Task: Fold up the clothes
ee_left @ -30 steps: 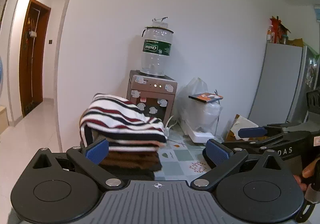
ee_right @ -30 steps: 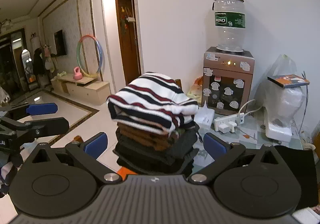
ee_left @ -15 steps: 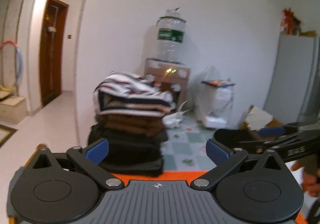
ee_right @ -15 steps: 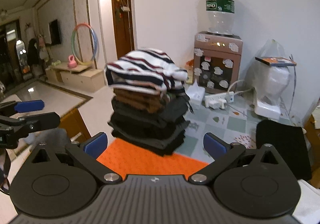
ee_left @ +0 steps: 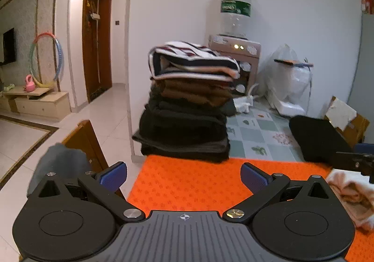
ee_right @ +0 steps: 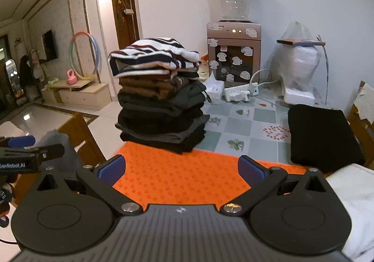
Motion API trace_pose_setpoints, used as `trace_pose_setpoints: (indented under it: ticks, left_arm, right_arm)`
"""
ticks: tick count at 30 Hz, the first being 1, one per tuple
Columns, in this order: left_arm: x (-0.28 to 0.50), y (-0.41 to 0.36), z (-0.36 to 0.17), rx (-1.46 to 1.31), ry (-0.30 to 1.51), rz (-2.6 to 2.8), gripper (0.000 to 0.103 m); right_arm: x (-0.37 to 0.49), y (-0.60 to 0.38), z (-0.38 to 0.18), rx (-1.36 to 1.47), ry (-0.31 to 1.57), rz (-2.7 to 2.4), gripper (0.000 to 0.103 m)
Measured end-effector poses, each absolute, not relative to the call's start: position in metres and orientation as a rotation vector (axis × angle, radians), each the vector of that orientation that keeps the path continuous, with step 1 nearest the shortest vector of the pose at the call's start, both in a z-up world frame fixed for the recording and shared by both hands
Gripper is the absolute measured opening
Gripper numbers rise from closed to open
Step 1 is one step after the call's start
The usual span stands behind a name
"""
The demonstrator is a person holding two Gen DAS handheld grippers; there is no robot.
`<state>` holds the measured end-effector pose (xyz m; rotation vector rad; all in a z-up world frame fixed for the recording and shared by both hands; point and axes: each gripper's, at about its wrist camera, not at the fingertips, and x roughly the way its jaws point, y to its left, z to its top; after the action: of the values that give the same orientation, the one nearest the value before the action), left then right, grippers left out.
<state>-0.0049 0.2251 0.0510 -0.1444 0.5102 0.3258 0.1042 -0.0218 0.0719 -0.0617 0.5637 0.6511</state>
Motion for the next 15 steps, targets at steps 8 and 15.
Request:
trace_pose_setpoints:
  ticks: [8,15]
  left_arm:
    - [-0.008,0.198,0.027,-0.132,0.595,0.330,0.103]
    - [-0.013,0.178,0.010,-0.148,0.630,0.260,0.103]
  right_arm:
    - [0.073,-0.037,0.042,-0.040,0.533,0.611,0.103]
    - [0.057,-0.042,0.019,-0.055,0.575,0.566,0.103]
